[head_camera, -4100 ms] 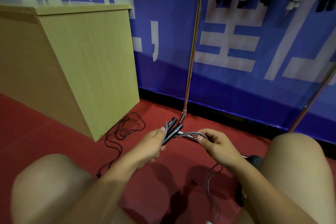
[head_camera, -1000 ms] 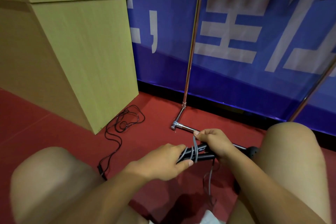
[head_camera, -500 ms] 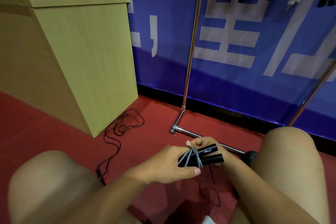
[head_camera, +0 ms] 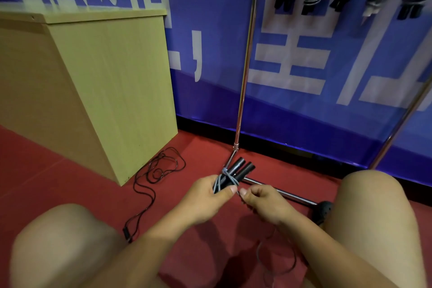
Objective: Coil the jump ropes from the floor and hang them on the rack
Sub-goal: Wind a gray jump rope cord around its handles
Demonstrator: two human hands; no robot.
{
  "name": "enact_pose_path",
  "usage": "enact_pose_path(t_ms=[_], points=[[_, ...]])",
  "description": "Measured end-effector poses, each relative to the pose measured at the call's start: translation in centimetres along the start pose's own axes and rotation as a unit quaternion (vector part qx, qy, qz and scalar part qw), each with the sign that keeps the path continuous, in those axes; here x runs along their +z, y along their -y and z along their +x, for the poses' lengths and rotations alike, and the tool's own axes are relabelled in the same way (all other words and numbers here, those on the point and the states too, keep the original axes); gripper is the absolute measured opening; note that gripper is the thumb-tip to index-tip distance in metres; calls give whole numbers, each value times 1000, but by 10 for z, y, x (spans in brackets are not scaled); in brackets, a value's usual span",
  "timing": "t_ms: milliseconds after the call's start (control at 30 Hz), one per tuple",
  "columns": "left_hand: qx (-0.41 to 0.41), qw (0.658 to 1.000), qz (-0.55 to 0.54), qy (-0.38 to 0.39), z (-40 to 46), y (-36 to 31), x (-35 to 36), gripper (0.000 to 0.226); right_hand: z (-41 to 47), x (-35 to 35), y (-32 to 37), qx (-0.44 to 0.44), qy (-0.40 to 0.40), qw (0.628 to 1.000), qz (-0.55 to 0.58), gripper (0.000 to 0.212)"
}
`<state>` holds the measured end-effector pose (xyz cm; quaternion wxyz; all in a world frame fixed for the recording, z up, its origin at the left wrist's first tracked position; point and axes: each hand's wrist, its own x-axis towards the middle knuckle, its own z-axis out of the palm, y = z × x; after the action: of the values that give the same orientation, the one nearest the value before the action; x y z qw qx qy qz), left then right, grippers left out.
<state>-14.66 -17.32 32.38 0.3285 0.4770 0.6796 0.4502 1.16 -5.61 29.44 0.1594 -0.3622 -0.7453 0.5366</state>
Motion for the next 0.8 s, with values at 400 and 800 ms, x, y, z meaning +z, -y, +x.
enact_pose_path(t_ms=[400, 800], points=[[-65, 974, 200, -84, 18, 14, -11, 18, -12, 1, 0, -112, 76, 984, -116, 40], [13, 892, 431, 133, -1, 19, 11, 26, -18, 0, 1, -236, -17, 898, -371, 45]])
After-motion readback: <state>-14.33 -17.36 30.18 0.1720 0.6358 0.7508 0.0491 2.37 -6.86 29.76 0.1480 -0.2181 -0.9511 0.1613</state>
